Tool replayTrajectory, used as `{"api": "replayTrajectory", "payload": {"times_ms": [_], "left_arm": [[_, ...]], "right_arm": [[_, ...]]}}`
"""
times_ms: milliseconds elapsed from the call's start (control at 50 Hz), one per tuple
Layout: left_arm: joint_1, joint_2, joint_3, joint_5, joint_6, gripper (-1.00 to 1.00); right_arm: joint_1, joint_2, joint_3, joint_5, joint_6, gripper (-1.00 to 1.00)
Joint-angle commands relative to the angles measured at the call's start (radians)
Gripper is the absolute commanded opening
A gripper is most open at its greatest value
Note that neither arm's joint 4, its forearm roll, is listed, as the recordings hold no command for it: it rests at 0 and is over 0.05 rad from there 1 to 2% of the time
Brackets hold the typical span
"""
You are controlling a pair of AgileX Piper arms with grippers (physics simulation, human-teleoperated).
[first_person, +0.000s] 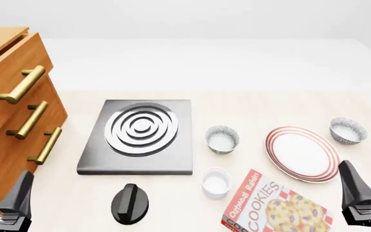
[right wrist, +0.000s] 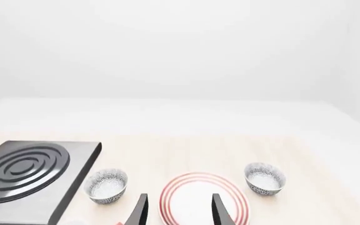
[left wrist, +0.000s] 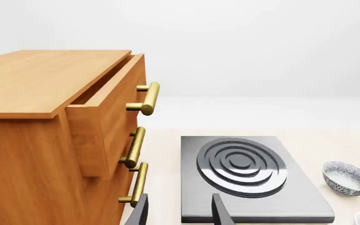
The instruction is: Pick the akita bowl next to the plate and place it on the plate.
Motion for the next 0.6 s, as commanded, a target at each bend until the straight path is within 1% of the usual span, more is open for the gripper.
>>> {"api": "replayTrajectory", "payload": {"times_ms": [20,260,400,420,480,500,600], "left_arm": [[0.0,0.0,0.0,0.0,0.0,1.0],[0.0,0.0,0.0,0.0,0.0,1.0],[0.0,0.0,0.0,0.0,0.0,1.0],[0.0,0.0,0.0,0.0,0.0,1.0],[0.0,0.0,0.0,0.0,0.0,1.0],[0.0,0.0,0.0,0.0,0.0,1.0],[0.0,0.0,0.0,0.0,0.0,1.0]], "right_arm": [[0.003,0.072,-0.027,-0.052,-0.001,1.0],[-0.003,0.195,-0.04,-0.152,-0.004,1.0],[-0.006,0.245,-0.057,-0.184,-0.003,1.0],[-0.005,0.275,-0.069,-0.202,-0.001,1.0],[-0.007,0.305,-0.073,-0.226,-0.001,1.0],[-0.031,0.447,-0.118,-0.314,-0.007,1.0],[-0.033,0.468,-0.117,-0.333,-0.011,1.0]]}}
